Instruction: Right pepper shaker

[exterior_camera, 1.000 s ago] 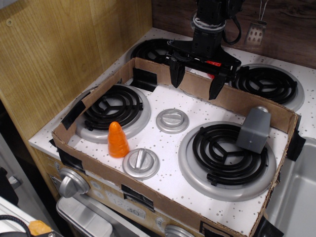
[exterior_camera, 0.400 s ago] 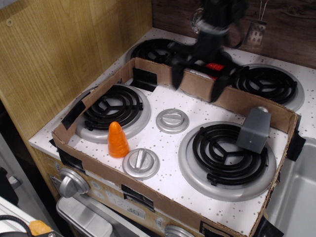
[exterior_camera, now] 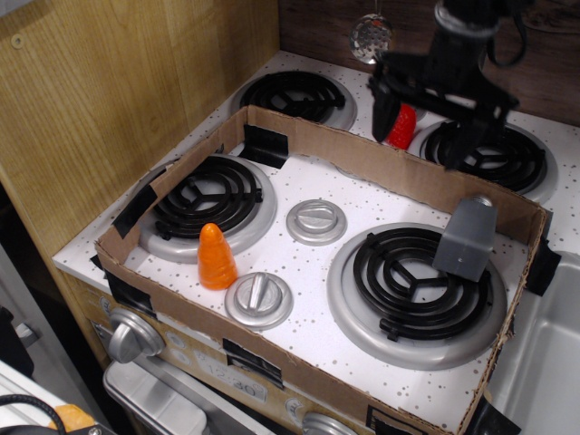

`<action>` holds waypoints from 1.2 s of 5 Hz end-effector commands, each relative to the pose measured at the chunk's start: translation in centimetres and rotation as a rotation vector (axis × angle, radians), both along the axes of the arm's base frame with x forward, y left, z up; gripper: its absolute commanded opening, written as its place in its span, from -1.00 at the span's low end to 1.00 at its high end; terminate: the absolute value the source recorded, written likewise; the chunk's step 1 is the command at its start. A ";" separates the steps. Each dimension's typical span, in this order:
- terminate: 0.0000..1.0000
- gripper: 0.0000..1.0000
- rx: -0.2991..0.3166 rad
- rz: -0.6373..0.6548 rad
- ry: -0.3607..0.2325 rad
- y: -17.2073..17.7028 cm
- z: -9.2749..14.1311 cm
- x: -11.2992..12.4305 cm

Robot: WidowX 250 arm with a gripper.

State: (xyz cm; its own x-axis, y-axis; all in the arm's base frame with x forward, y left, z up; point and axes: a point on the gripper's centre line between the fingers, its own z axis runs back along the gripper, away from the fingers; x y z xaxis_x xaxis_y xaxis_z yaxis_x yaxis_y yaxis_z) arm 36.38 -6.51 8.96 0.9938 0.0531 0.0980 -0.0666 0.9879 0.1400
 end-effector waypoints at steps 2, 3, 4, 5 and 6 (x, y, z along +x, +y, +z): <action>-1.00 1.00 -0.058 0.092 -0.027 -4.2 0.6 0.1; -1.00 1.00 -0.067 0.094 -0.018 -5.1 -0.5 -0.2; -1.00 1.00 -0.069 0.103 -0.028 -5.3 -1.7 -0.3; -1.00 1.00 -0.066 0.084 -0.060 -4.8 -2.6 0.0; -1.00 1.00 -0.070 0.087 -0.071 -4.7 -3.7 -0.1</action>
State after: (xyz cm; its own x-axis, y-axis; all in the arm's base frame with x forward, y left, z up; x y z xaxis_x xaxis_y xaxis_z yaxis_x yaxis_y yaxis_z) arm 35.69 -11.26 3.99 0.9806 0.1470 0.1295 -0.1576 0.9846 0.0757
